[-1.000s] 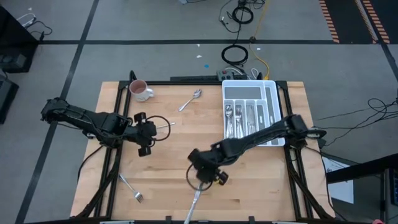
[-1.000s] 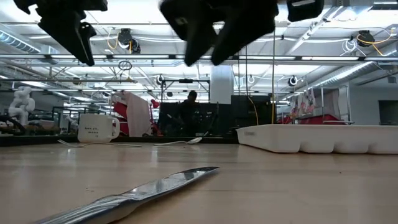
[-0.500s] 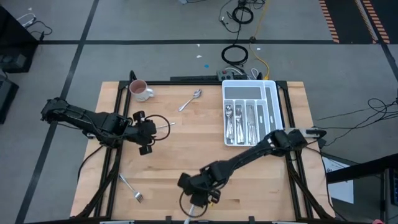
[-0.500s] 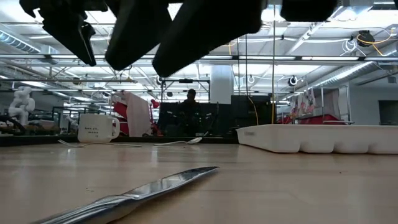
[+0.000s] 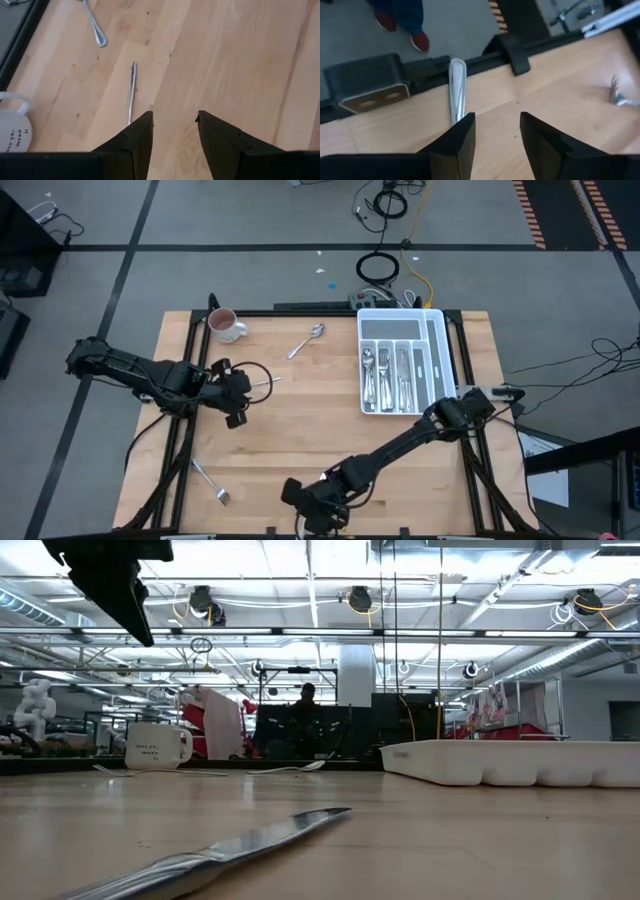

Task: Sort silverware
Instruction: Put the silver table knife into the silverware tray

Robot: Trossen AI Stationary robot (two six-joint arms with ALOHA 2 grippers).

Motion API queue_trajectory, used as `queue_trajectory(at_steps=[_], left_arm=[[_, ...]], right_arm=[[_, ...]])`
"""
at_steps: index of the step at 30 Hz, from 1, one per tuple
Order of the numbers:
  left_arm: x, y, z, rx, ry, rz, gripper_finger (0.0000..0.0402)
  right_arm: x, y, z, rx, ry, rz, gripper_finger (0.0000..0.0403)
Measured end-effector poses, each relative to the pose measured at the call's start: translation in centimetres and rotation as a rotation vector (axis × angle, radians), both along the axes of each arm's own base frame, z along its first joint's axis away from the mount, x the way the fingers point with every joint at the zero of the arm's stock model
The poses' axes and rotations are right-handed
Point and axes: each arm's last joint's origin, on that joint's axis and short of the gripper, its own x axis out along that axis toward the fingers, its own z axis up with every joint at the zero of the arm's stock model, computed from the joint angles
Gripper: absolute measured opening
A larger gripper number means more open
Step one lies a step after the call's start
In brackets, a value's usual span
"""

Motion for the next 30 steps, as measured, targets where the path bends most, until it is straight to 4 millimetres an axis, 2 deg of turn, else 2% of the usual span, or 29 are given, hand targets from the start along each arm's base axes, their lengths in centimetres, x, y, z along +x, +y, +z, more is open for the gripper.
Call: queue_trajectory(at_steps=[5,9,16,23,30], left_arm=[[0.0,0.0,0.0,0.002,-0.001,0.002,0.0162],[0.0,0.0,0.0,0.006,-0.002,0.003,0.0162],[0.0,0.1,0.0,0.025,-0.007,0.012,0.0162],[0.0,0.1,0.1,0.05,-0.018,0.025,0.0162],[0.1,0.1,0.1,0.05,-0.02,0.026,0.0162]], right_arm=[[0.6,0.0,-1.9,0.001,0.018,-0.001,0.0144],[0.8,0.2,-2.3,0.017,0.003,0.003,0.0144],[0.3,0.6,-3.1,0.051,0.091,0.008,0.0144],[0.6,0.8,-5.8,0.035,0.133,0.002,0.0144],[0.4,0.1,-7.2,0.038,0.254,-0.091,0.013]])
